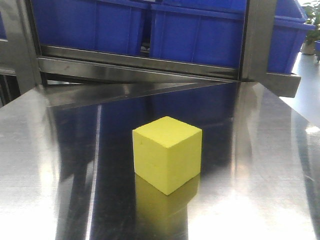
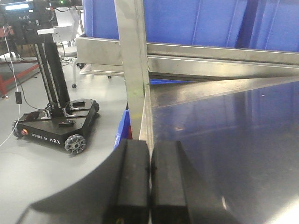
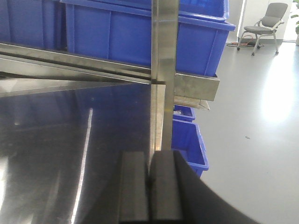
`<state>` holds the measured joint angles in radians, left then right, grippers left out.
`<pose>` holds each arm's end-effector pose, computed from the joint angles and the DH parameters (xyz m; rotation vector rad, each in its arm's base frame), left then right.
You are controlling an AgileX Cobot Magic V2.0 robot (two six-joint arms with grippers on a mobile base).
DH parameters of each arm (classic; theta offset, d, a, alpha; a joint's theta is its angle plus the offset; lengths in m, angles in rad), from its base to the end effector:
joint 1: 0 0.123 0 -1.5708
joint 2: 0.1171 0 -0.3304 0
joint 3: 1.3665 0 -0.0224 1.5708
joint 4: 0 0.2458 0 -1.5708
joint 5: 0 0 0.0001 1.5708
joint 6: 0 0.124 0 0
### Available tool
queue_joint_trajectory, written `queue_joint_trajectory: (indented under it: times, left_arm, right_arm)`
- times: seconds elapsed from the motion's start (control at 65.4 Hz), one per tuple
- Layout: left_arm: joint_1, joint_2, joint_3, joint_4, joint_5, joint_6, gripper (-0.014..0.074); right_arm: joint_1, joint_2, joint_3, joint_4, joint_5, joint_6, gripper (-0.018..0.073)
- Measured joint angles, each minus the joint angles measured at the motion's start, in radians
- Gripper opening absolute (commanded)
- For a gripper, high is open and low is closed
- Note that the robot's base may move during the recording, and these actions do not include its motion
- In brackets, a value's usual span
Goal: Place yellow foam block on left shelf second layer
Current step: 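Lower the open right gripper over the yellow foam cube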
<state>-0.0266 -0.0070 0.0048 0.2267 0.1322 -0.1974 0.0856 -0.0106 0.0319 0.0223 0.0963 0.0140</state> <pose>0.0383 0.0027 0.1986 0.0205 1.6102 0.0245 0.0390 0.0036 0.1928 -0.0412 1.6015 0.0963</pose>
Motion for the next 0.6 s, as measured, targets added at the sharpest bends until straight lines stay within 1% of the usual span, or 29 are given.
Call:
queue_joint_trajectory:
  times: [0.596]
  left_arm:
    - [0.0, 0.0, 0.0, 0.0, 0.0, 0.0, 0.0136]
  right_arm:
    - [0.0, 0.0, 0.0, 0.0, 0.0, 0.0, 0.0065]
